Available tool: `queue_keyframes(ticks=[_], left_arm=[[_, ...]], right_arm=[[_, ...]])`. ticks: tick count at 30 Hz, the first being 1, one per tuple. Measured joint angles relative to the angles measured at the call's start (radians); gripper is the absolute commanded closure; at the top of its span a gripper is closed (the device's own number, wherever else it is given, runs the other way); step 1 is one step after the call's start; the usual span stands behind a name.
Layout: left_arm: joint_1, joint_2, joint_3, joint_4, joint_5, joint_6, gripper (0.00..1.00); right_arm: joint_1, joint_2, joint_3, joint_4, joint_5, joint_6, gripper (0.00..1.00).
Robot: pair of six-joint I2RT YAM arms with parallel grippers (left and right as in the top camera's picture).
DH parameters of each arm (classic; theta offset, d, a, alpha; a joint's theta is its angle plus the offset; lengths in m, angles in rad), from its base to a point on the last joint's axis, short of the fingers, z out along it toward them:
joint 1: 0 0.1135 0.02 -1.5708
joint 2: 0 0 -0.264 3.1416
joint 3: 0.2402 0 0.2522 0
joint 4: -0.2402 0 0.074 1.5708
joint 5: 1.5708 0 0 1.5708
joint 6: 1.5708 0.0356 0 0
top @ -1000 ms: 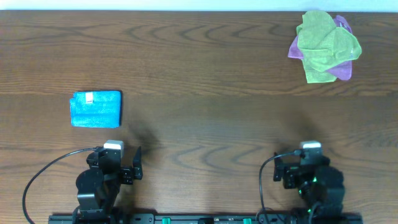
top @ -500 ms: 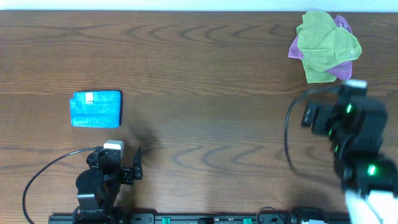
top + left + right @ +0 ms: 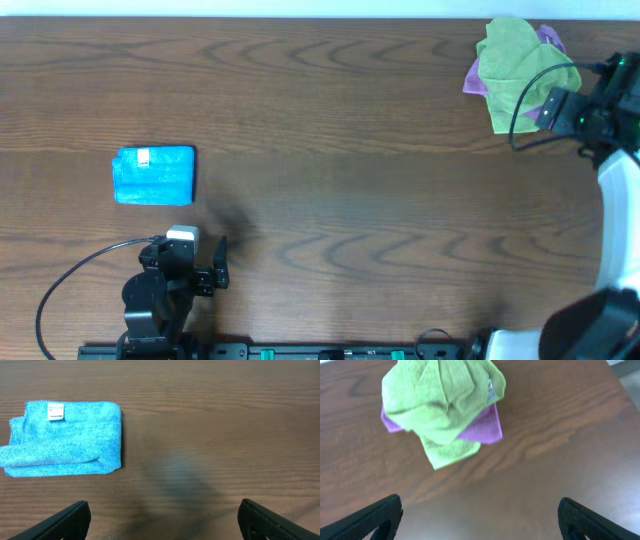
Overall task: Fold the cloth
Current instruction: 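Reach the right gripper to the green cloth on the purple cloth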
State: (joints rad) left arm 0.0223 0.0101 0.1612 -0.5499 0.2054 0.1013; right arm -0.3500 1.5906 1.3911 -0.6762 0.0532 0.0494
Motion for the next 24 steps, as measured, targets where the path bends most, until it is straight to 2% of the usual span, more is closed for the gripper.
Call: queue_keyframes(ticks=[10, 14, 17, 24], left_arm=[[0.000, 0.000, 0.000, 0.000, 0.000, 0.000, 0.05], [0.000, 0.000, 0.000, 0.000, 0.000, 0.000, 0.05], [0.000, 0.000, 0.000, 0.000, 0.000, 0.000, 0.05], [0.000, 0.000, 0.000, 0.000, 0.000, 0.000, 0.05]], right_arm=[[-0.003, 0.053, 0.003, 0.180, -0.066, 0.013, 0.01], [-0.003, 0.069, 0.005, 0.304, -0.082, 0.018, 0.01], [-0.003, 0.147, 0.013, 0.427, -0.112, 0.035, 0.01], [-0.002, 0.343, 0.034, 0.510, -0.151, 0.101, 0.01]])
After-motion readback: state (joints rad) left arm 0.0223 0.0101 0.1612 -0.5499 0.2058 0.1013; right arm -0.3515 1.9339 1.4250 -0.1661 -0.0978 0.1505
